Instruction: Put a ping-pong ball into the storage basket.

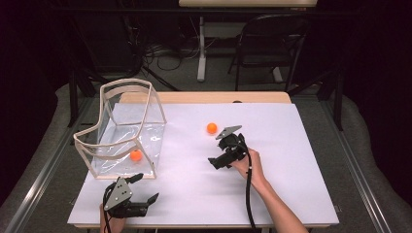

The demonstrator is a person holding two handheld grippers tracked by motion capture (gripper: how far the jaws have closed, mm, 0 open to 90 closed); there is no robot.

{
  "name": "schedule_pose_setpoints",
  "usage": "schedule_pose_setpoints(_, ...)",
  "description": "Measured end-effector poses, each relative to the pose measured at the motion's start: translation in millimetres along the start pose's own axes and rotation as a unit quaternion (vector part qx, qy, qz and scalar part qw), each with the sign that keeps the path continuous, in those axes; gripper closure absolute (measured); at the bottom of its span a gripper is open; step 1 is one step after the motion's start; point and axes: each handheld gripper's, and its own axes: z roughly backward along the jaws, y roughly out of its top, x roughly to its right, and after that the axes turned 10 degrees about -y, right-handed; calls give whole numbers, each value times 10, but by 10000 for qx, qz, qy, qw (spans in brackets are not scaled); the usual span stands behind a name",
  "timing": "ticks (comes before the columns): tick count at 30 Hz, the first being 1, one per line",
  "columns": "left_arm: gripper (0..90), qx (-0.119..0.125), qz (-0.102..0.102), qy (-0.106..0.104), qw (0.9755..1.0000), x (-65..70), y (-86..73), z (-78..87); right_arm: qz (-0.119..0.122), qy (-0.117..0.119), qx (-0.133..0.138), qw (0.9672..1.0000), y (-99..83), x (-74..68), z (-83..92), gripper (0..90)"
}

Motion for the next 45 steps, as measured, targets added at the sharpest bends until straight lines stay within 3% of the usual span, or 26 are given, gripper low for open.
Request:
schedule_pose_setpoints(17,161,2,12,-15,10000,1,2,-6,-118,-278,-27,9995,211,179,-126,0)
schedule_pose_setpoints(45,161,30,9,-31,10000,-12,-3,-2,-495,-394,-152,9979,482,398,-430,0)
